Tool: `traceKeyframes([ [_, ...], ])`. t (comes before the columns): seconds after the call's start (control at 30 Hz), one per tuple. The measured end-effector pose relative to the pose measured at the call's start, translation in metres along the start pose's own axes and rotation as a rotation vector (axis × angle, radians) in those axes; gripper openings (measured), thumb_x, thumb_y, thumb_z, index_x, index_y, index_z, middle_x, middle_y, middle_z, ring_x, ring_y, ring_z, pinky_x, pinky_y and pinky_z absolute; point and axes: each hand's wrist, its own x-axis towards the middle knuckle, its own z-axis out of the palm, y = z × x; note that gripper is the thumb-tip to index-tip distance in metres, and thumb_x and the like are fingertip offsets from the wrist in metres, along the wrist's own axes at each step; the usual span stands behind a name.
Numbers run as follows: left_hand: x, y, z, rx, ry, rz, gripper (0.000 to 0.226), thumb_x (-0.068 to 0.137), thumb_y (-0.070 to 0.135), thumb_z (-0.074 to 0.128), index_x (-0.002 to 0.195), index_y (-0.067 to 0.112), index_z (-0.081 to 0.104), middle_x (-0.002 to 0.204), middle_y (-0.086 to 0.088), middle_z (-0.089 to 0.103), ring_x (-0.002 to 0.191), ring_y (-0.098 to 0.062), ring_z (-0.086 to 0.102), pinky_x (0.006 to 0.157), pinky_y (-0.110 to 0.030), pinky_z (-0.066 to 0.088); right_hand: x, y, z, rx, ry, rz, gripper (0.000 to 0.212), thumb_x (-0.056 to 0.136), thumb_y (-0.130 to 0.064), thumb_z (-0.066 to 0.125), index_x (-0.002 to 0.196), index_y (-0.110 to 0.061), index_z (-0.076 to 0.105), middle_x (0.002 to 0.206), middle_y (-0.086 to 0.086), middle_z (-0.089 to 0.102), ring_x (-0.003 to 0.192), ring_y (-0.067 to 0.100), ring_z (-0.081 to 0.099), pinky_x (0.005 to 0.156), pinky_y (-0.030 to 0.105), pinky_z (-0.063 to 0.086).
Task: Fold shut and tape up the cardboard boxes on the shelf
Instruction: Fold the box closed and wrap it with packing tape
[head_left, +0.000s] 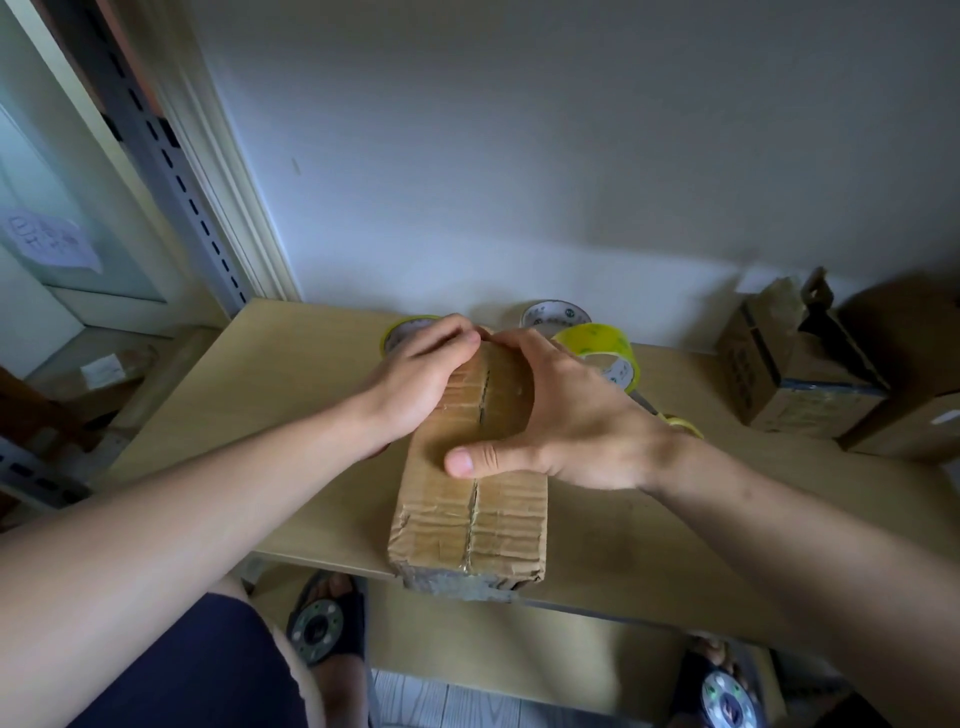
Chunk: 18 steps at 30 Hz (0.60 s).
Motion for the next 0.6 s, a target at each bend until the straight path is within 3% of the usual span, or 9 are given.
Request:
traceKeyframes([
  [0.1, -0.001, 0.001, 0.001, -0.033, 0.002, -0.048, 0.036, 0.091, 0.046, 0.052, 0.096, 0.017, 0.073, 0.109, -0.015, 0.072, 0.099, -0.017, 0.067, 0.096, -0.038, 0.048, 0.004, 0.0, -0.001, 0.058, 0.065, 0.009, 0.099, 0.055, -0.064, 0.091, 0.138, -0.032, 0.047, 0.121, -0.015, 0.061, 0.114, 0.006, 0.058, 0.101, 0.028, 0.049],
  [0.23, -0.002, 0.003, 0.005, 0.011, 0.013, -0.063, 0.036, 0.108, 0.044, 0.043, 0.094, 0.029, 0.072, 0.102, 0.003, 0.074, 0.096, -0.011, 0.068, 0.096, -0.035, 0.05, 0.016, 0.008, -0.001, 0.234, 0.163, 0.067, 0.063, 0.062, -0.05, 0.094, 0.11, -0.029, 0.061, 0.093, -0.014, 0.067, 0.09, 0.008, 0.064, 0.08, 0.028, 0.052],
  [0.33, -0.003, 0.006, 0.006, 0.03, 0.008, -0.068, 0.043, 0.095, 0.058, 0.04, 0.096, 0.031, 0.073, 0.109, -0.001, 0.074, 0.105, -0.016, 0.068, 0.102, -0.038, 0.049, 0.022, 0.012, 0.003, 0.372, 0.235, 0.057, 0.04, 0.07, -0.038, 0.093, 0.094, -0.021, 0.065, 0.078, -0.015, 0.06, 0.074, 0.005, 0.058, 0.067, 0.021, 0.044],
  [0.5, -0.002, 0.006, 0.005, 0.018, -0.002, -0.074, 0.047, 0.091, 0.061, 0.039, 0.097, 0.03, 0.074, 0.113, -0.004, 0.074, 0.114, -0.023, 0.067, 0.111, -0.049, 0.045, 0.035, 0.018, 0.011, 0.53, 0.346, 0.083, 0.021, 0.082, -0.029, 0.086, 0.073, -0.024, 0.068, 0.07, -0.008, 0.063, 0.069, 0.011, 0.059, 0.069, 0.032, 0.051],
  [0.6, -0.002, 0.005, 0.006, 0.004, -0.001, -0.08, 0.05, 0.092, 0.059, 0.04, 0.103, 0.023, 0.072, 0.115, -0.006, 0.074, 0.114, -0.022, 0.067, 0.109, -0.044, 0.047, 0.041, 0.02, 0.015, 0.524, 0.405, 0.073, 0.022, 0.085, -0.03, 0.082, 0.07, -0.022, 0.068, 0.073, -0.001, 0.065, 0.071, 0.014, 0.058, 0.07, 0.036, 0.05],
])
